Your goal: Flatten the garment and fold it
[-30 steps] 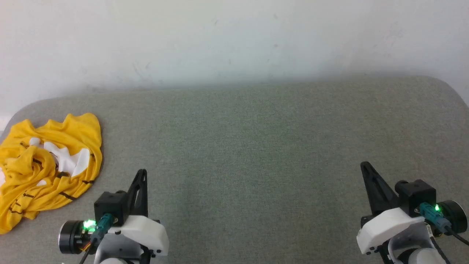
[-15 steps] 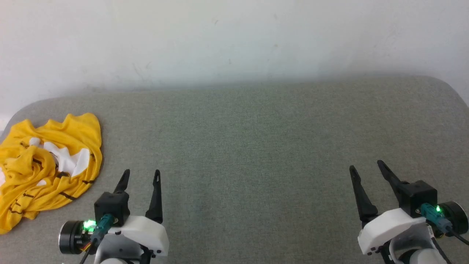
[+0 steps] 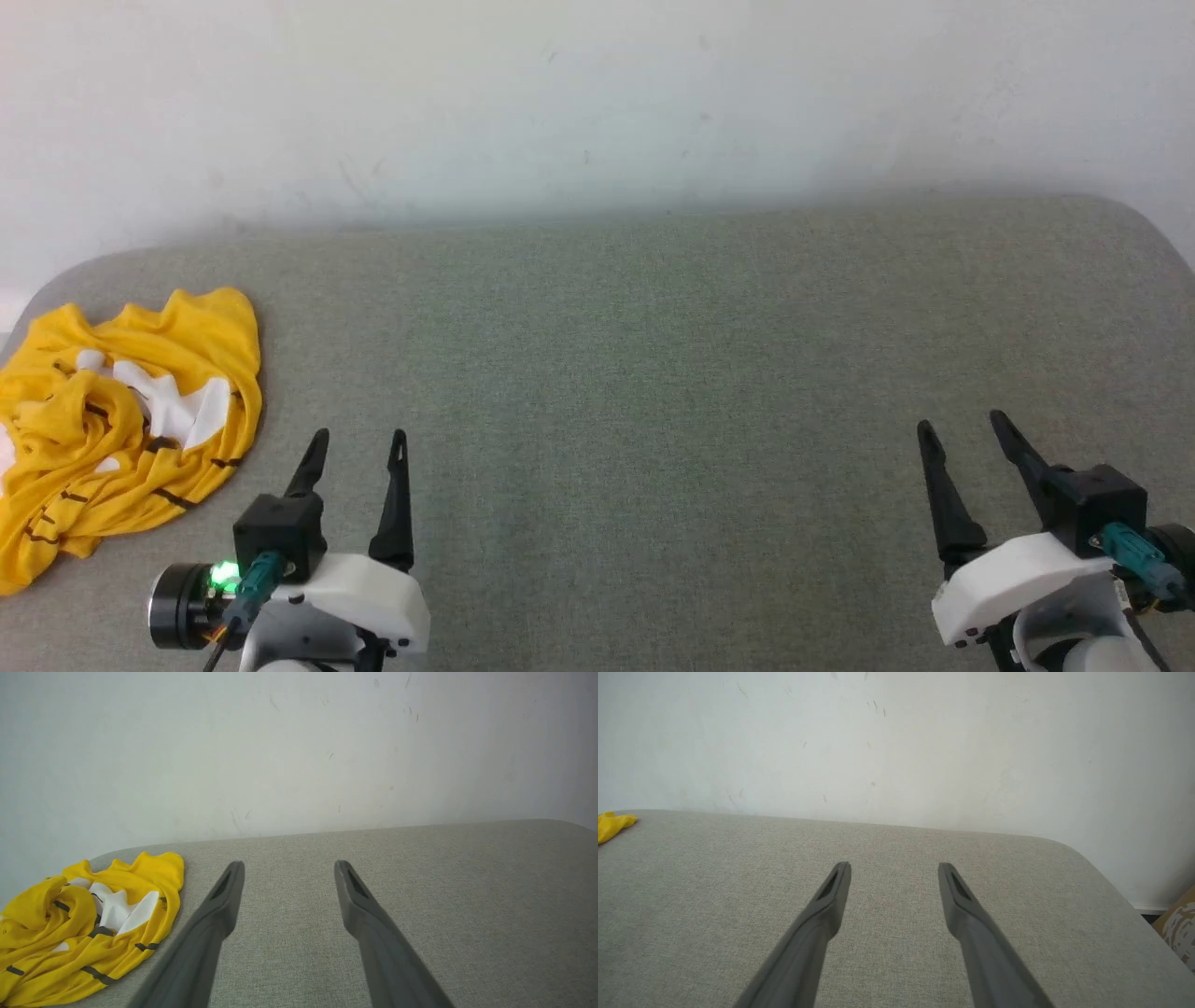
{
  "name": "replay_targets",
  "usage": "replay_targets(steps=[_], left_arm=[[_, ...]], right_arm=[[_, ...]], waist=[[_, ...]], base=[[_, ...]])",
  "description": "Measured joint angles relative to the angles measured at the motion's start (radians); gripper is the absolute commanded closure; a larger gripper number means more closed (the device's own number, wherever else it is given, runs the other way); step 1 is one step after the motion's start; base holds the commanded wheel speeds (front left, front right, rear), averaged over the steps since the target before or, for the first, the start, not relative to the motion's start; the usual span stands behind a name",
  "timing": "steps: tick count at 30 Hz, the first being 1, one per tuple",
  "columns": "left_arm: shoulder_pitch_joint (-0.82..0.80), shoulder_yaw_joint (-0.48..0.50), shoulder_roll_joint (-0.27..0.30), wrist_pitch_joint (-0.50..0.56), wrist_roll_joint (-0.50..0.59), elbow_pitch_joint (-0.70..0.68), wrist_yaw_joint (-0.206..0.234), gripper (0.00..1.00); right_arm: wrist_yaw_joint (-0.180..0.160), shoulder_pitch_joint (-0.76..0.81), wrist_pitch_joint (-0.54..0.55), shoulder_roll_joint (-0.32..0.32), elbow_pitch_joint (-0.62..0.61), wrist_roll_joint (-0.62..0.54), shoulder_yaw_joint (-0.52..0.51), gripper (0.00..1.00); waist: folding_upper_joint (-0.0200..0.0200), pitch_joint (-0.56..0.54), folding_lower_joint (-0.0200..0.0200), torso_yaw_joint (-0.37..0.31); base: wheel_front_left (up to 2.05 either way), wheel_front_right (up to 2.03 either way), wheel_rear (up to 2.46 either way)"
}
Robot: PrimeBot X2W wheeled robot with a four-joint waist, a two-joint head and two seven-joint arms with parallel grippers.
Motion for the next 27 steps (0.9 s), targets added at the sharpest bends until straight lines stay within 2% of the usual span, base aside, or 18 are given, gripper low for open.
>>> replay_targets(steps=[13, 27], left_arm=[[0.008, 0.001, 0.0, -0.03, -0.019, 0.0, 0.0, 0.0], [0.026, 0.003, 0.0, -0.059, -0.042, 0.0, 0.001, 0.0]], right_arm=[[0.0, 0.006, -0.026, 0.0, 0.019, 0.015, -0.034, 0.0], [0.0, 0.007, -0.053, 0.0, 0.033, 0.014, -0.057, 0.0]], waist=[[0.0, -0.008, 0.0001, 0.026], [0.0, -0.006, 0.0, 0.095]], base=[[0.0, 0.0, 0.0], [0.0, 0.0, 0.0]])
